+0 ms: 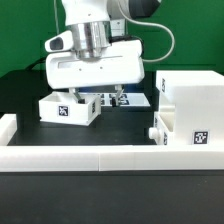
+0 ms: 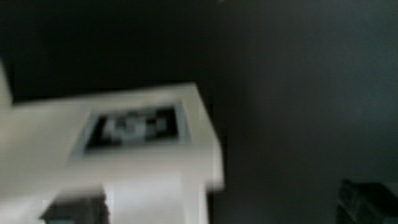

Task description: Assemble drawer

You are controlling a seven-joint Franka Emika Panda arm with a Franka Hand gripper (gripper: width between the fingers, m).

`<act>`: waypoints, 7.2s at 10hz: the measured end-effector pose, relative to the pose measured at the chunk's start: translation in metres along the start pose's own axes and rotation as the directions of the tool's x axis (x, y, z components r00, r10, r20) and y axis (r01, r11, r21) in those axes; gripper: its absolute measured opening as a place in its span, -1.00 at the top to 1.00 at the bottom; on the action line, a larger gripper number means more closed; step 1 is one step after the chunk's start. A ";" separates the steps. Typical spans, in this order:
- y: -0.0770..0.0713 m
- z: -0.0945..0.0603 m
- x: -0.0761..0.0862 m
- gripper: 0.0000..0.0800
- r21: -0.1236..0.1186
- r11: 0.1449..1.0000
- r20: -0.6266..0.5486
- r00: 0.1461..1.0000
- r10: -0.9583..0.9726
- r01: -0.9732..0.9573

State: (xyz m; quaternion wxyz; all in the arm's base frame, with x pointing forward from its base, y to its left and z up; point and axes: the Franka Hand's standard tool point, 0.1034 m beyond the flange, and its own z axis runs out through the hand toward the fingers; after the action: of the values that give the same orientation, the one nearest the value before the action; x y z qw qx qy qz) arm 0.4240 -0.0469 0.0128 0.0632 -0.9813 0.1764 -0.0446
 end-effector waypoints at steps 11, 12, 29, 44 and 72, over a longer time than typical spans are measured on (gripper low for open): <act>0.001 0.006 -0.003 -0.62 -0.003 0.999 -0.003 0.999 -0.046 0.046; 0.001 0.005 -0.002 -0.32 -0.003 0.999 -0.003 0.999 -0.050 0.050; -0.050 -0.033 0.026 0.89 0.055 0.936 0.091 0.931 -0.352 0.348; -0.054 -0.041 0.054 0.89 0.135 -0.083 0.017 -0.086 -0.996 0.987; -0.078 -0.027 0.100 0.89 0.109 -0.344 0.011 -0.347 -0.938 0.932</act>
Offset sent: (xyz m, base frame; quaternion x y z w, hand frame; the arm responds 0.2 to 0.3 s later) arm -0.0076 -0.0015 -0.0240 -0.0012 0.0147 -0.0005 0.9999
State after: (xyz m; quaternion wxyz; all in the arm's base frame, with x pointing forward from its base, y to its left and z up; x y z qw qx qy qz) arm 0.5412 -0.0127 0.0565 0.0345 -0.7049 -0.7076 -0.0348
